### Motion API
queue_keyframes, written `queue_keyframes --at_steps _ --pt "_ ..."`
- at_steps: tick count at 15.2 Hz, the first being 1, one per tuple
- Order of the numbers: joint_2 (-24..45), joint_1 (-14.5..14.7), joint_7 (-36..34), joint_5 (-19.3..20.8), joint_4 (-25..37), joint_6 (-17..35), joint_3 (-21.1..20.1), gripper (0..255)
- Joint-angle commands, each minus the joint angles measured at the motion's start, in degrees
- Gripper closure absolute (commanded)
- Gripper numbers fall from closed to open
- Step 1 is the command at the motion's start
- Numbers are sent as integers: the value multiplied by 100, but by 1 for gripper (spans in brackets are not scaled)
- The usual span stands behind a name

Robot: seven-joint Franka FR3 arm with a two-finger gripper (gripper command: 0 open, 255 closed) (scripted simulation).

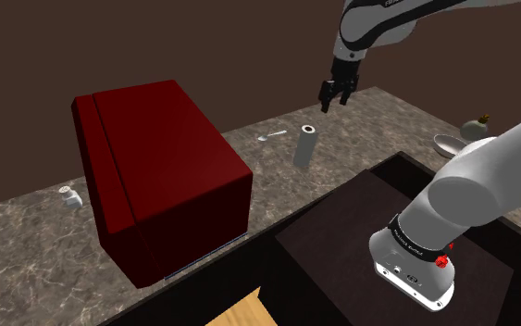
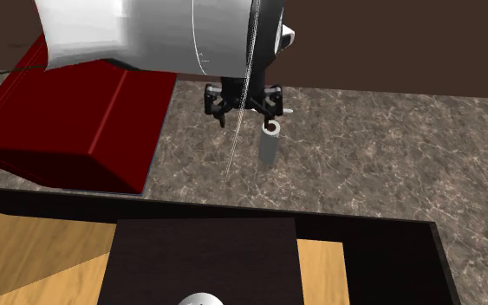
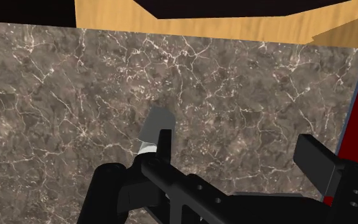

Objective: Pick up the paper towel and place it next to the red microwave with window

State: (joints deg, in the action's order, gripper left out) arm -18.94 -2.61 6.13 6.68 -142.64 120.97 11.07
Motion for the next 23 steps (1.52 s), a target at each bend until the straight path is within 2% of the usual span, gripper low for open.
queue_keyframes --at_steps 1,10,18,23 --pt "446 -2 146 -44 116 366 104 0" --pt "2539 -77 962 -664 995 1642 343 0" --pt "4392 -450 1673 -1357 2305 2207 135 0" --pt "4727 -524 1748 -1455 2395 2451 57 0"
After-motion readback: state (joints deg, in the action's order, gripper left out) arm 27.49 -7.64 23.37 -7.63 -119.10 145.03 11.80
